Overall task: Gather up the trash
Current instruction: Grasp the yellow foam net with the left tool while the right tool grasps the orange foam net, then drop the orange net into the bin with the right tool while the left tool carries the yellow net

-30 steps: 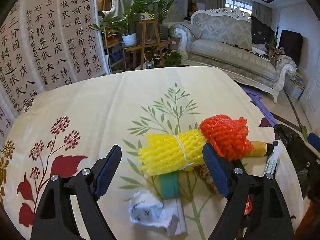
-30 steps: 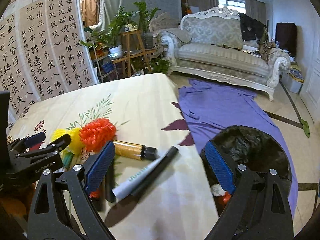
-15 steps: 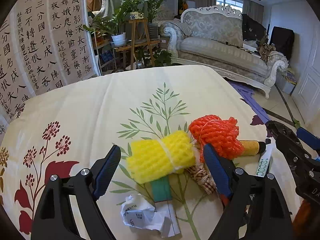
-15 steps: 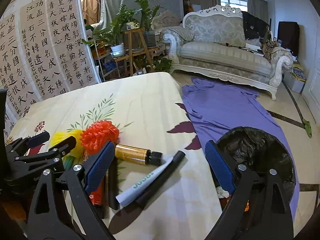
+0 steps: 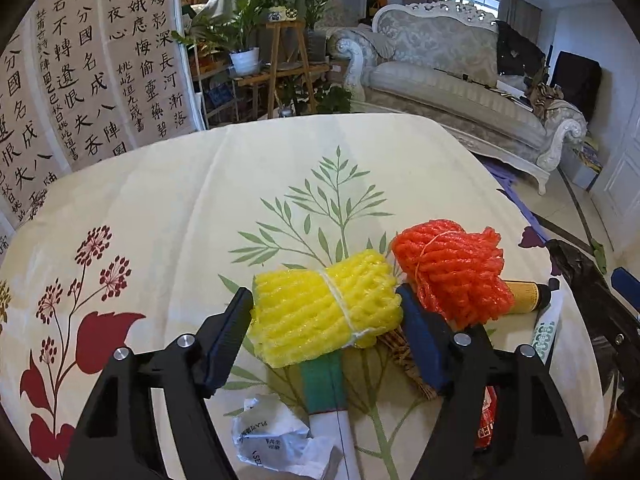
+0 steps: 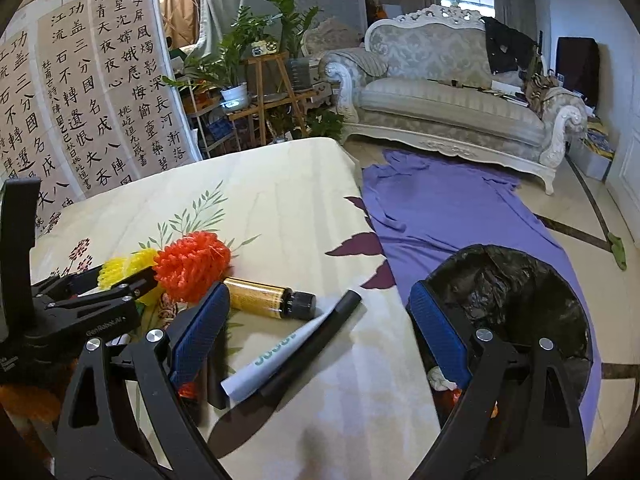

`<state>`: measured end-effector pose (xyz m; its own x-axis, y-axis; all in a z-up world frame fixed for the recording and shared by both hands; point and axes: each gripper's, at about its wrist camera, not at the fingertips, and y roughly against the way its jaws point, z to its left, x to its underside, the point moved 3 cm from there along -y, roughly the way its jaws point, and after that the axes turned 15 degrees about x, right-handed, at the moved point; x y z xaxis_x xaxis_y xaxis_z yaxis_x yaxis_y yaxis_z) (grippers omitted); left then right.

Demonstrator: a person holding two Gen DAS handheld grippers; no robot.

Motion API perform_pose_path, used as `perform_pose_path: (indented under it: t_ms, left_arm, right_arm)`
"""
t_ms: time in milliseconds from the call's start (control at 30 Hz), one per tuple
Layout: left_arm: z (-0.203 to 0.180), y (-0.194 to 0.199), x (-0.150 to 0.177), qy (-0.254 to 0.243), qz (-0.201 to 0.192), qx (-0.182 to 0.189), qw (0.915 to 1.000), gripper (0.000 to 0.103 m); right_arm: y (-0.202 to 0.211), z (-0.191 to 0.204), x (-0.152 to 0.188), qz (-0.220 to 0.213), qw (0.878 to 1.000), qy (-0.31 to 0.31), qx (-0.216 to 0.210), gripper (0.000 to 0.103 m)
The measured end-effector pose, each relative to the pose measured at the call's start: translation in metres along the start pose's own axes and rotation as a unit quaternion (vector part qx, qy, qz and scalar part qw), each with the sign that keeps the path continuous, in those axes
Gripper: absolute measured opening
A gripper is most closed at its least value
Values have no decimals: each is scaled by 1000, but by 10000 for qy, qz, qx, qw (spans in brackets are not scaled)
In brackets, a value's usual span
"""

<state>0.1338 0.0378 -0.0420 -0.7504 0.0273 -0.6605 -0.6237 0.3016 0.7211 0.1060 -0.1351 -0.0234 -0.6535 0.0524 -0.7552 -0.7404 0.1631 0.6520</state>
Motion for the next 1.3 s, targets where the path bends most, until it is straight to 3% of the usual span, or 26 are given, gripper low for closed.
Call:
perform_pose_path:
  t_ms: [167,400,500,633,767,900,1033,1300]
  left_arm:
    - [-3,5,-2,-226,-141,-31,9996,61]
    - [11,32,-11,-254,-543,-314,9977,60]
    - [26,42,-12,-148,-617,-472,9969,60]
    - [46,51,-9,8,-686,-646,9956,60]
    - [61,57,-2,120,-708,-777,9944,60]
    - [70,59,3,169,-686,-829,9940,60]
    - [74,60,8,215,-675,-827,9941,60]
    - [78,61,15,323,-686,-769,9942,60]
  right_arm:
    - [-2,12,-3,5,9999,77,-78,89]
    - [1,41,-10,-42,9992,308,-247,89]
    - [1,55,-13,-60,9984,458,-313,87]
    - [-8,80,-15,53,9964,743,-400,77]
    - [-18,99,-17,165,9946,942,-400,75]
    - [-26,114,-15,290,9922,1147,-397,65]
    - [-32,123,-11,444,9900,1228,-532,42]
    - [-22,122,-12,303,9909,1152,-620,27]
